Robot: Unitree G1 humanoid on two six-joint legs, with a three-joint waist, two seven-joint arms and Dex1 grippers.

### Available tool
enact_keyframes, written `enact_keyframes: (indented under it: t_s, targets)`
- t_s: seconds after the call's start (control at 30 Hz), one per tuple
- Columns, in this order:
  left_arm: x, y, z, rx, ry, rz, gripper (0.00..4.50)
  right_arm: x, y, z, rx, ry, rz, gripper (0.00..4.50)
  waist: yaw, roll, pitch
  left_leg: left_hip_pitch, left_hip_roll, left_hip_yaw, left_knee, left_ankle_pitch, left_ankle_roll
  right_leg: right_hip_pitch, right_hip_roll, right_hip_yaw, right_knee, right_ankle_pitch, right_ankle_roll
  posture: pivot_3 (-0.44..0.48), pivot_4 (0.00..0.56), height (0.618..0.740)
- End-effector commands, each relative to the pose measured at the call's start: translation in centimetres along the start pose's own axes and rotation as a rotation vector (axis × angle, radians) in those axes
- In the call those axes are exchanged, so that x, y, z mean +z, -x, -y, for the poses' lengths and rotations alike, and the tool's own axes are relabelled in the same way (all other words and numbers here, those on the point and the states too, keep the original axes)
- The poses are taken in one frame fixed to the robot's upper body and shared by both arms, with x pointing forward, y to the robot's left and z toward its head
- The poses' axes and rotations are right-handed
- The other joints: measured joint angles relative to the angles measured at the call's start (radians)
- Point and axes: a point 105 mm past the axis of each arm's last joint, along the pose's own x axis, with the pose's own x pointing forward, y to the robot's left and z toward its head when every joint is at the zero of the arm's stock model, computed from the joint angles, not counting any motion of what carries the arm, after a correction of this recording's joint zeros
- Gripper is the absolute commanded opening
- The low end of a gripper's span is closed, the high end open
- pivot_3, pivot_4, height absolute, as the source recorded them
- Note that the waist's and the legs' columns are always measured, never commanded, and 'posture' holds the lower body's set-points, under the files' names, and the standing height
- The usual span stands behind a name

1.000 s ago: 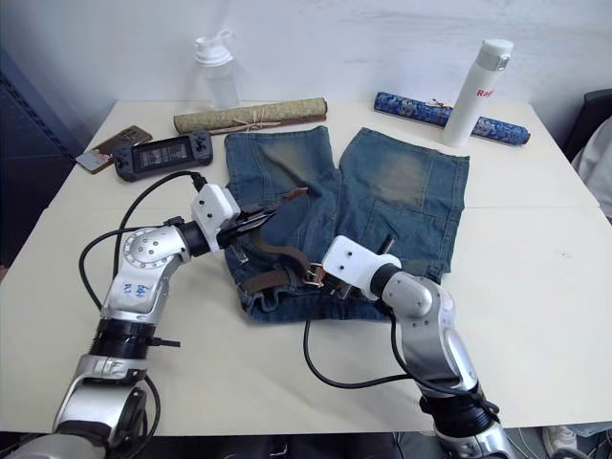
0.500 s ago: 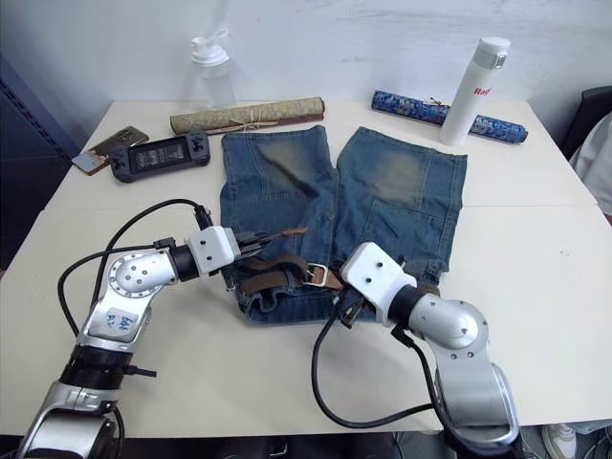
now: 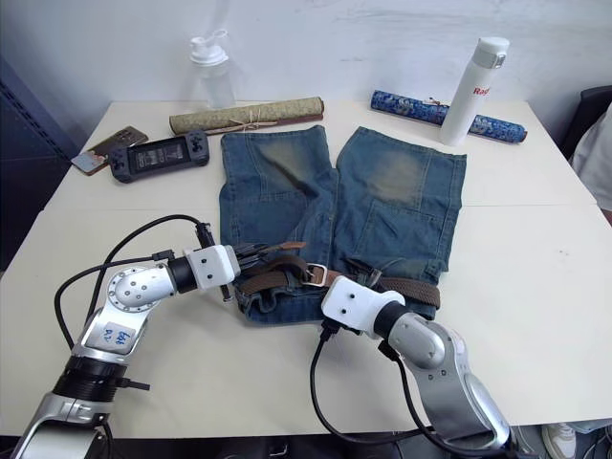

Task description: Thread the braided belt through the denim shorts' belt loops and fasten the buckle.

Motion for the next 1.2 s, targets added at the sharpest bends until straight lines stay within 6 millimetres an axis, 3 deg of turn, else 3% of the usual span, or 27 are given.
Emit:
enact_keyframes:
  t_s: [0.03,0.43,0.67,0.87,0.97,1.2]
  targets:
    - [1.1,0.0,-1.2,0.035,-0.024,0.038,0.0,0.0,-0.6,-0.8,-0.009,0.03,0.019,3.96,0.0,0.0,0.0,0.0,0.0,0.0,0.0,0.0,0.0,0.0,0.0,0.0,0.0,0.0,0.0,0.0,0.15,0.717]
    - [1.5,-0.1,-1.3,0.043,-0.009,0.043,0.0,-2.2,-2.0,1.6,-0.185,0.1,-0.09,3.96,0.001,0.0,0.0,0.0,0.0,0.0,0.001,0.0,0.0,0.001,0.0,0.0,0.001,0.0,0.0,0.0,0.15,0.717]
    - [1.4,-0.1,-1.2,0.042,-0.001,0.044,0.0,-2.0,-2.4,1.5,-0.195,0.103,-0.087,3.96,0.001,0.0,0.0,0.0,0.0,0.0,0.001,0.0,0.0,0.001,0.0,0.0,0.001,0.0,0.0,0.0,0.15,0.717]
    - [1.6,-0.3,-1.3,0.041,-0.002,0.046,0.0,-3.5,-2.7,0.3,-0.152,-0.005,-0.155,3.96,0.0,0.0,0.0,0.001,0.0,0.0,0.001,0.0,0.0,0.002,0.0,0.0,0.001,0.0,0.0,0.0,0.15,0.717]
    - [1.7,-0.3,-1.4,0.042,-0.003,0.05,0.0,-4.1,-2.7,-0.4,-0.126,-0.057,-0.191,3.25,0.001,0.0,0.0,0.001,0.0,-0.001,0.001,0.0,0.0,0.002,0.0,0.0,0.001,0.0,0.0,0.0,0.15,0.717]
    - [1.7,-0.2,-1.1,0.039,-0.001,0.05,0.0,-4.1,-2.7,-0.2,-0.138,-0.059,-0.201,0.1,0.001,-0.001,0.0,0.001,0.0,-0.001,0.001,0.0,0.0,0.003,0.0,0.0,0.001,0.0,0.0,0.0,0.15,0.717]
